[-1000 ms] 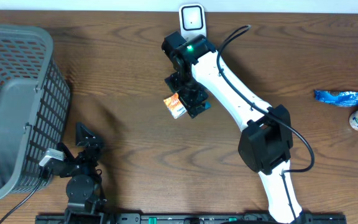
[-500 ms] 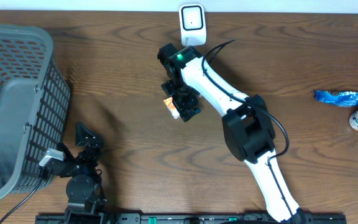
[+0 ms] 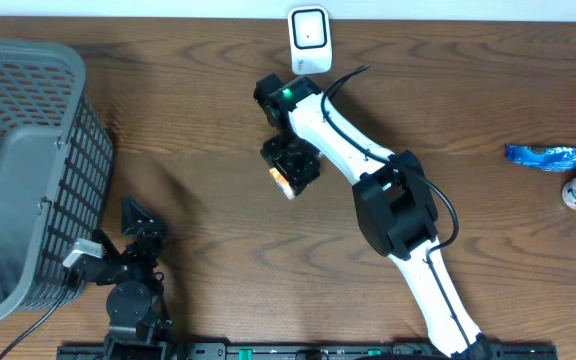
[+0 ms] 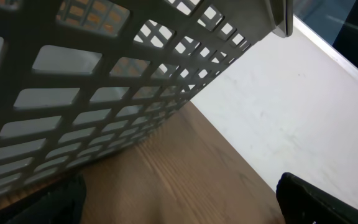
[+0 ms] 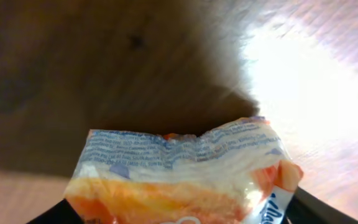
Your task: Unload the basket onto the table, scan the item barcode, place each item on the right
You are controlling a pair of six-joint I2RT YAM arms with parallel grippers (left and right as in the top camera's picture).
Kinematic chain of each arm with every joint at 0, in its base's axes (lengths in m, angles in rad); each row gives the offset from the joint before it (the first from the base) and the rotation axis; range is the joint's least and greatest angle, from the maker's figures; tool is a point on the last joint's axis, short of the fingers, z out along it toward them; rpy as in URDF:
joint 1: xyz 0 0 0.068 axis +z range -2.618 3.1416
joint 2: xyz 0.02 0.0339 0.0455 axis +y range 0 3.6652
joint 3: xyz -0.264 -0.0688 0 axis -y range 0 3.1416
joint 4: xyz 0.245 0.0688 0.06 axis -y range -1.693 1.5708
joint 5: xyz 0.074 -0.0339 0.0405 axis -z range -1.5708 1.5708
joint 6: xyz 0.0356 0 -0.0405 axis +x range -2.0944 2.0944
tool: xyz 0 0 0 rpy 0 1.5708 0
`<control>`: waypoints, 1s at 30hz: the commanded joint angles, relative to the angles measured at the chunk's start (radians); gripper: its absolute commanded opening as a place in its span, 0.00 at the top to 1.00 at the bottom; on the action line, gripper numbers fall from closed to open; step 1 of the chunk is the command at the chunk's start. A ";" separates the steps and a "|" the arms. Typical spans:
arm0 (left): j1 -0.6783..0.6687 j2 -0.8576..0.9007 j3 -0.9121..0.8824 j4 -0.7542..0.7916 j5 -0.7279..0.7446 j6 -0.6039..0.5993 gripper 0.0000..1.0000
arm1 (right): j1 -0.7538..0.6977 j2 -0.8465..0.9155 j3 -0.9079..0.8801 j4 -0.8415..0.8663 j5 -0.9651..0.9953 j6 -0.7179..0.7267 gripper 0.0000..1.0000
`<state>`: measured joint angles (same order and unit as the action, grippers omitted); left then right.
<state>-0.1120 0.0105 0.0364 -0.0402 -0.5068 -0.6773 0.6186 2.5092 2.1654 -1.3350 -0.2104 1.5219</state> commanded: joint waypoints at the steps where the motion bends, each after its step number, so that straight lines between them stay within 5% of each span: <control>1: 0.005 -0.003 -0.018 -0.031 -0.006 0.006 0.02 | -0.023 0.037 -0.019 -0.062 0.032 -0.124 0.35; 16: 0.005 -0.003 -0.018 -0.031 -0.006 0.006 0.02 | -0.177 -0.074 -0.019 -0.367 -0.313 -0.932 0.43; 30: 0.005 -0.003 -0.018 -0.031 -0.006 0.006 0.02 | -0.188 -0.076 -0.019 -0.367 -0.420 -1.088 0.42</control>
<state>-0.1120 0.0105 0.0364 -0.0402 -0.5068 -0.6773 0.4248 2.4691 2.1502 -1.7016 -0.5941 0.4965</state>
